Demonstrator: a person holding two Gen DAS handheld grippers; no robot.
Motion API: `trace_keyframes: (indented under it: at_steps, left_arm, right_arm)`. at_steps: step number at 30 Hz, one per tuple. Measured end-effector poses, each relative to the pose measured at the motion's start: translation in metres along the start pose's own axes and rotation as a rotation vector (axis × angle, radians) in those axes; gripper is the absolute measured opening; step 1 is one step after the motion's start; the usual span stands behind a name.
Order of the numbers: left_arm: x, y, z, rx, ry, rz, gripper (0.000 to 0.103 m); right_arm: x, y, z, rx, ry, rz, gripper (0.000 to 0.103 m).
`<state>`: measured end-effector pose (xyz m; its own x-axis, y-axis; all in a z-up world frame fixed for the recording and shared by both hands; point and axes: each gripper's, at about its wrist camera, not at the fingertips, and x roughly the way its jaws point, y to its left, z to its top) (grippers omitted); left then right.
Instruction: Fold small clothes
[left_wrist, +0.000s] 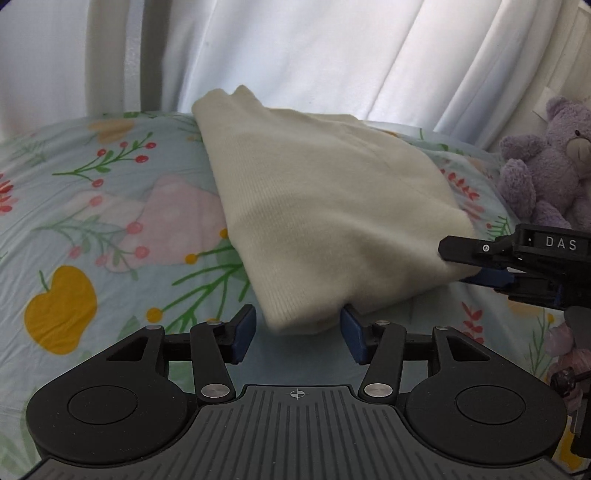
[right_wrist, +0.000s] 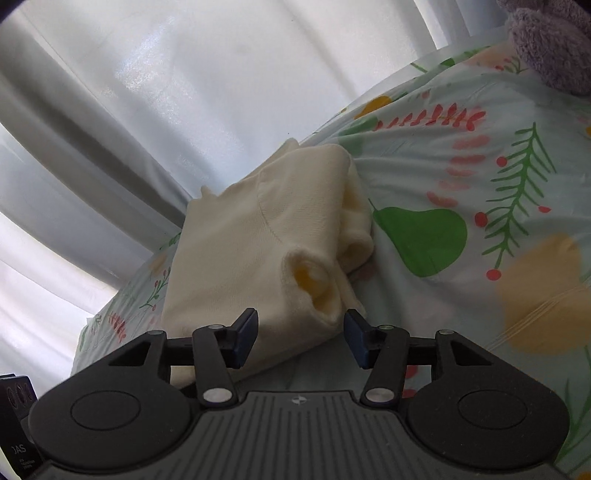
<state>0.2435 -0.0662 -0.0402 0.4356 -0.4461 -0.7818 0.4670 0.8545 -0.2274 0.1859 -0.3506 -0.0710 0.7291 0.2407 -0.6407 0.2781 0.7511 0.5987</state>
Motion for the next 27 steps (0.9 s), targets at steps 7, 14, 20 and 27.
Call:
trace_keyframes:
  at_steps: [7,14,20,27]
  left_arm:
    - [-0.001,0.01,0.003,-0.014,0.003,0.025,0.058]
    - [-0.017,0.042,0.008,-0.056,0.044,-0.074,0.058]
    - [-0.027,0.085,0.035,-0.221,-0.059,-0.237,0.073]
    - [0.036,0.101,0.071,-0.414,-0.008,-0.351,0.073]
  right_arm:
    - [-0.006,-0.011,0.008,0.052,-0.047,0.089,0.012]
    - [-0.004,-0.009,0.024,-0.195,0.009,-0.056,0.034]
    - [-0.014,-0.05,0.075,-0.04,-0.042,0.063,0.062]
    - [0.066,-0.066,0.109,0.077,0.176,0.214,0.072]
